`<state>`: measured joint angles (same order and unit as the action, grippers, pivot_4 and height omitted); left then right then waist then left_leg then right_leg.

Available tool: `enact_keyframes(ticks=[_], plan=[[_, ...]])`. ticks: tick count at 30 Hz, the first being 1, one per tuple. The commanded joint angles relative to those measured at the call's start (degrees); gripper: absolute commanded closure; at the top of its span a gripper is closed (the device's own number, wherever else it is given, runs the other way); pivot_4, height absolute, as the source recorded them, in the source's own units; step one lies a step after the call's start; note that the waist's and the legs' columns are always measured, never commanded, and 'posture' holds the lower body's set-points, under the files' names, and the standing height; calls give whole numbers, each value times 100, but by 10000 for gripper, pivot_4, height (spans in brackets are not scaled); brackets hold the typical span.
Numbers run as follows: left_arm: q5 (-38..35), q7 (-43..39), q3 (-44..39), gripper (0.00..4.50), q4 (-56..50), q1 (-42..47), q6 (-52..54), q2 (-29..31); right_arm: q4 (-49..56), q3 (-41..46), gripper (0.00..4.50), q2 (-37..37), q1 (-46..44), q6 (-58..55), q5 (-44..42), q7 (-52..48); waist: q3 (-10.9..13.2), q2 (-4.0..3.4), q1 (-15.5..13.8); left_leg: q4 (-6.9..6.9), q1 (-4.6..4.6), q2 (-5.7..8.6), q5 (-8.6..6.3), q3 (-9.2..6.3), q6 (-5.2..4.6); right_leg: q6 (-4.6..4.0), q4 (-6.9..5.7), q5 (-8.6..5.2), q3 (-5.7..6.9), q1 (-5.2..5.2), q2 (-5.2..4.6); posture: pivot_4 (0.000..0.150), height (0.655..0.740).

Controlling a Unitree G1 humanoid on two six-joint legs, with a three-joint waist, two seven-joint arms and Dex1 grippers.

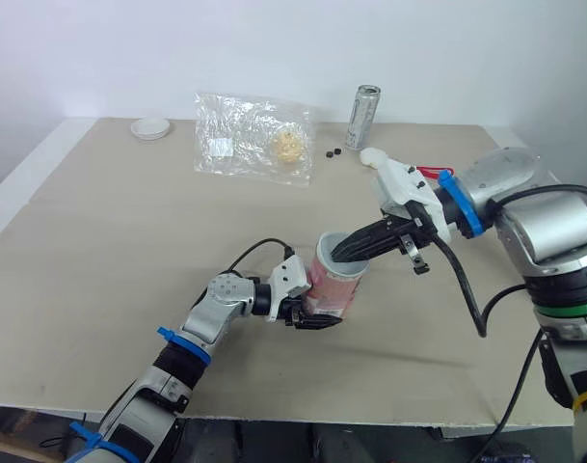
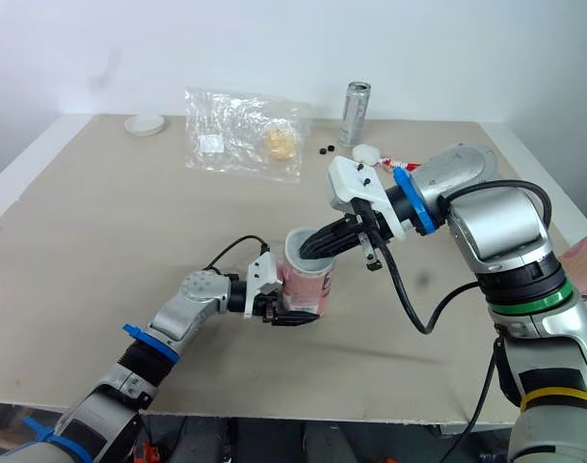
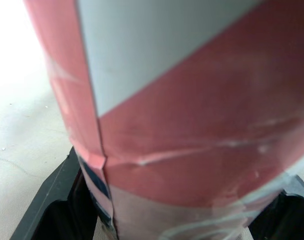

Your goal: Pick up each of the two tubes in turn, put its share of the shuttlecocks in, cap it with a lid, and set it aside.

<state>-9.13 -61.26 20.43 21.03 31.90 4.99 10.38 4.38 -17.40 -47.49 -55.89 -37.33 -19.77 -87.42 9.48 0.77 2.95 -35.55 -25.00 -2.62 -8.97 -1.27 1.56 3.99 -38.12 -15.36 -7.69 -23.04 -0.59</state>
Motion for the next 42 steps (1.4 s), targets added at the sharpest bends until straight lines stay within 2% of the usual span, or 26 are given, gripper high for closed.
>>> enact_keyframes(ticks=[1, 15, 23, 27, 32, 35, 42], plan=[[244, 208, 15, 11517, 257, -37, 168, 75, -142, -333, 44611, 74, -36, -44, 280, 16, 0, 0, 0, 0, 0, 0, 0, 0, 0, -1, 0, 0, 0, 0, 0, 1500, 7400], [254, 235, 2, 11517, 250, -36, 143, 57, -149, -970, 44611, 100, -122, -219, 652, -226, -51, 42, 1, 1, 7, -3, -4, 1, 7, -3, 0, 2, 2, 0, -1, 1500, 7400], [237, 258, -34, 11517, 199, -41, 156, 82, -90, -807, 44611, 77, 117, 2, 609, -246, -78, 73, 1, 6, 19, -5, -12, 8, 20, -3, 1, 2, 2, 2, -8, 1500, 7400], [248, 228, -47, 11517, 170, -45, 142, 149, -256, 250, 44611, 161, 36, -288, -110, -39, -79, 74, 1, 7, 20, -5, -13, 8, 21, -3, 2, 2, 2, 2, -9, 1500, 7400], [255, 187, -60, 11517, 190, -13, 130, 217, 13, 1171, 44611, -377, 387, -680, -665, -55, -61, 71, -8, 9, -8, -4, -9, 12, 14, -7, 2, 6, 4, -23, -13, 1500, 7400], [246, 154, -58, 11517, 206, 17, 121, 250, 209, 1920, 44611, -500, 699, -986, -1118, 286, -57, 71, -21, 9, -24, -2, -2, 17, 3, -6, 3, 6, 2, -24, -14, 1500, 7400], [175, 101, -94, 11517, 197, 83, 79, 287, 869, 3353, 44611, -216, 2534, -263, -1248, 1305, -50, 80, -10, 23, -26, -5, -2, 10, 2, -4, 4, 5, 1, -19, -1, 1500, 7400]])
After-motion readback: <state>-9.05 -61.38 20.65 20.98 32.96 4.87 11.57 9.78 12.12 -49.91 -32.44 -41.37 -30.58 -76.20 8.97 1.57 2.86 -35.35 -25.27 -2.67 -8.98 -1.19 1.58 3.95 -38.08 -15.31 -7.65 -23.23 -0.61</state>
